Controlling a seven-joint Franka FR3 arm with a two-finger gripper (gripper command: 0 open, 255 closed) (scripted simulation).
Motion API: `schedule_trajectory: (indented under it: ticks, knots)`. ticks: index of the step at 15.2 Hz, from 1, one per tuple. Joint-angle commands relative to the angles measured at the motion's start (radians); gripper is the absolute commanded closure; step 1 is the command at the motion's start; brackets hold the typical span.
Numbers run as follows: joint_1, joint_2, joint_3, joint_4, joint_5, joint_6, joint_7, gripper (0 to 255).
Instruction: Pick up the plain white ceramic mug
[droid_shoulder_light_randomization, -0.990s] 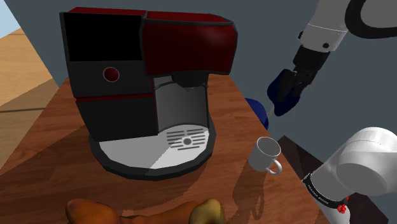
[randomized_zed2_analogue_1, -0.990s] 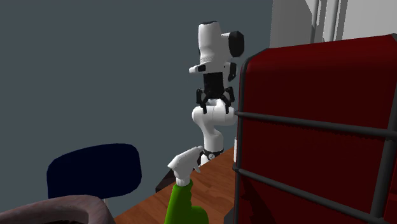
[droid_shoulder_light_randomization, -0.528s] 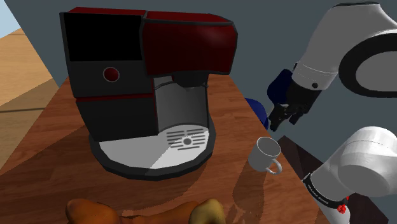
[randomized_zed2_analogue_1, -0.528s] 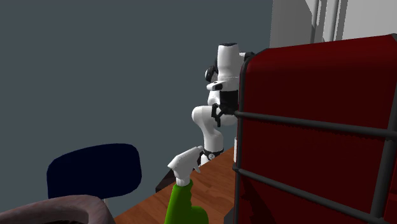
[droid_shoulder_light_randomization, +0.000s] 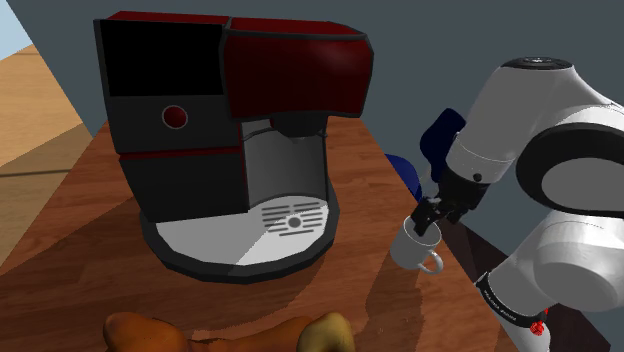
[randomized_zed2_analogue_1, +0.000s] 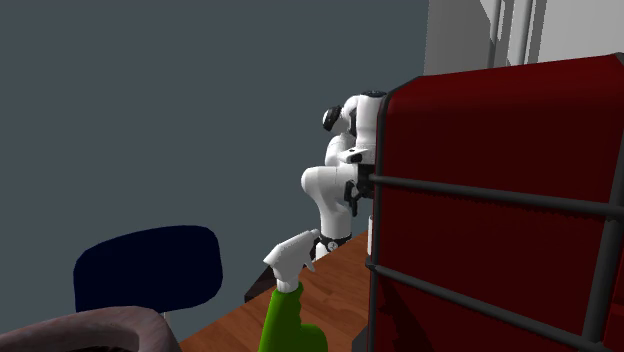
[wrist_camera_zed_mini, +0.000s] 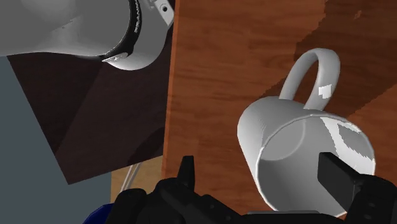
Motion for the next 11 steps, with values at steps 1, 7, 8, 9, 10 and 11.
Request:
schedule_trajectory:
  ticks: [1,7,8,9,10,11]
  knots:
    - [0.008,0.001,0.013,-0.024,0.014,0.025,0.003,0]
    - [0.016,0.005,0.028,-0.058,0.03,0.062,0.002,255]
    - [0.016,0.005,0.028,-0.058,0.029,0.062,0.001,255]
    - [0.016,0.004,0.028,-0.058,0.029,0.062,0.001,255]
    - [0.016,0.004,0.028,-0.058,0.029,0.062,0.001,255]
    - [0.016,0.004,0.028,-0.058,0.029,0.062,0.001,255]
